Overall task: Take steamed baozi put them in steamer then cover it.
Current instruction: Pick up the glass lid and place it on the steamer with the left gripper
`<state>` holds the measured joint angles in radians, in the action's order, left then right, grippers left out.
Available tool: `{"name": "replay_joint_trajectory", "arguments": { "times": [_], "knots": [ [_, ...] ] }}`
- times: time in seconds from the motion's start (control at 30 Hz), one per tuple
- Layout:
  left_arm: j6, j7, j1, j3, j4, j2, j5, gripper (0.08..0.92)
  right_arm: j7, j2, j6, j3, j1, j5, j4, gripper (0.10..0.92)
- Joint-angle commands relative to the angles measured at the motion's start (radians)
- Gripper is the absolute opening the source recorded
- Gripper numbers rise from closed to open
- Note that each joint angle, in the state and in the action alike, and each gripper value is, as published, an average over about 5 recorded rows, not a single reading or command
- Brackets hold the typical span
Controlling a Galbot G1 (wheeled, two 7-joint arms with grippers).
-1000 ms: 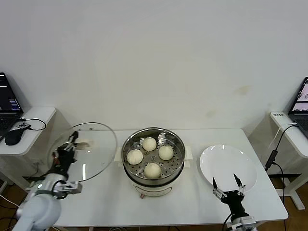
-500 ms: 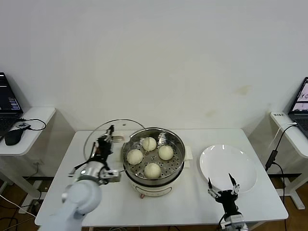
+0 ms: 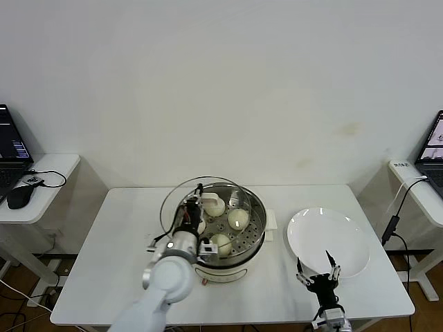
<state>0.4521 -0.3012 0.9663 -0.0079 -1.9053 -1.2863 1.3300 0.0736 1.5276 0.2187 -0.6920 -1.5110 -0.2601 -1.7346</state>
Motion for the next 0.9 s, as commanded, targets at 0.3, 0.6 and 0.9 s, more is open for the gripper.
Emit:
{"name": "replay_joint_trajectory", "arguments": {
  "times": [0.3, 0.6, 0.9],
  "knots": [
    [-0.003, -0.021, 0.006, 0.053, 0.061, -0.148, 0.147, 0.146, -0.005, -0.001, 0.007, 0.014, 0.001, -0.021, 0.019, 0.823],
    [-0.012, -0.017, 0.032, 0.037, 0.059, -0.159, 0.171, 0.146, -0.002, -0.004, 0.009, 0.022, -0.005, -0.021, 0.015, 0.823],
    [-0.020, -0.013, 0.046, 0.019, 0.061, -0.157, 0.175, 0.146, 0.000, -0.006, 0.009, 0.028, -0.010, -0.023, 0.013, 0.823]
  ]
}}
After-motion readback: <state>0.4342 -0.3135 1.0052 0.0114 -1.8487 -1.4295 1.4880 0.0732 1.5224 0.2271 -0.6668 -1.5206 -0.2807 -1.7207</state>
